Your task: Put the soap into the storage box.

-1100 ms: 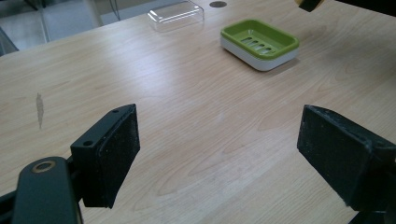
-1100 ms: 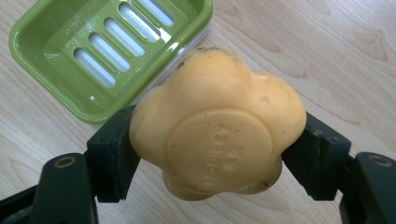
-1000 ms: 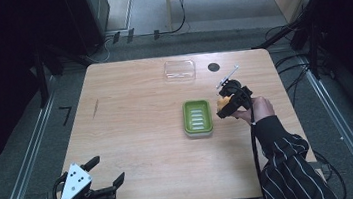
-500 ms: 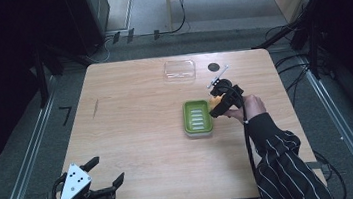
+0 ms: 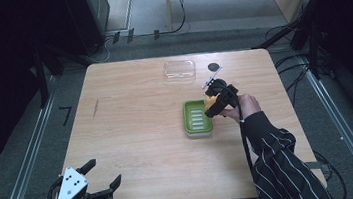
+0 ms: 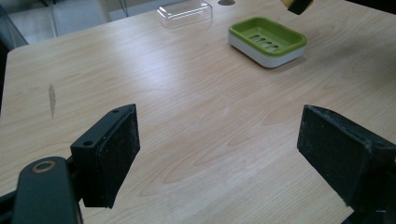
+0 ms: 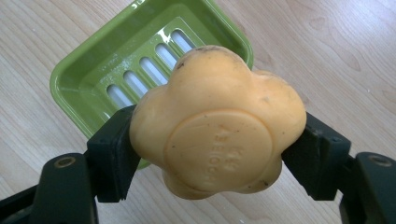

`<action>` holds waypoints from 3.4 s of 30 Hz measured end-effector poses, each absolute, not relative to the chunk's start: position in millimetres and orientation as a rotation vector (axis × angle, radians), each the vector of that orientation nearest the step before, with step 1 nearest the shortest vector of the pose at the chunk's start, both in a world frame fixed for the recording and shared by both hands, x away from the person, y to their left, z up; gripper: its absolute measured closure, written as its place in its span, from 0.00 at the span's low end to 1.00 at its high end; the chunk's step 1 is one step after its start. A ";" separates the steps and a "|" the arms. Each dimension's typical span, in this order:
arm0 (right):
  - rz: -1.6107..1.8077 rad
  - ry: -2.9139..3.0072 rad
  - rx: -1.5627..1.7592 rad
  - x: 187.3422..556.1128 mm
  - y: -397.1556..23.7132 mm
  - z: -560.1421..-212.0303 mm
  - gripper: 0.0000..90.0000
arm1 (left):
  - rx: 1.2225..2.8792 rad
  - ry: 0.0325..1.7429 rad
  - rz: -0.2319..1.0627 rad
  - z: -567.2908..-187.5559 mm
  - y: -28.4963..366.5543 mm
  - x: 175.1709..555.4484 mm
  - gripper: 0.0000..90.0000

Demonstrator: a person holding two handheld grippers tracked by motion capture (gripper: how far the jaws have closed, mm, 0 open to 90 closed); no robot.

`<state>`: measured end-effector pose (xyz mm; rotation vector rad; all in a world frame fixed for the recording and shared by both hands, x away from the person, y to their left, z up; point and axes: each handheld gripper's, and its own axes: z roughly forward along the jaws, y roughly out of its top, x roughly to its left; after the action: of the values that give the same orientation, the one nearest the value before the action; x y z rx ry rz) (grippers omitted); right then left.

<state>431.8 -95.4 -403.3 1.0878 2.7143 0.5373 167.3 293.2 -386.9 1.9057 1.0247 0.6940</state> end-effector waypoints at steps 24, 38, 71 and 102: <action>0.528 2.771 0.984 447.2 -59.2 -407.1 0.30 | 1.897 1.027 0.698 -387.0 294.2 165.7 0.15; 0.453 2.832 0.952 454.5 -42.7 -419.6 0.30 | 1.899 1.025 0.698 -386.9 294.5 165.5 0.15; 0.319 2.896 0.946 459.2 -33.7 -442.9 0.30 | 1.900 1.025 0.698 -386.9 294.7 165.5 0.15; 0.314 2.875 0.989 461.7 -33.7 -451.5 0.29 | 1.900 1.025 0.699 -387.0 294.7 165.5 0.15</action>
<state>461.7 -33.7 -451.5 0.9885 2.8753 0.3143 165.5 294.7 -387.0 1.9003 1.0250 0.6985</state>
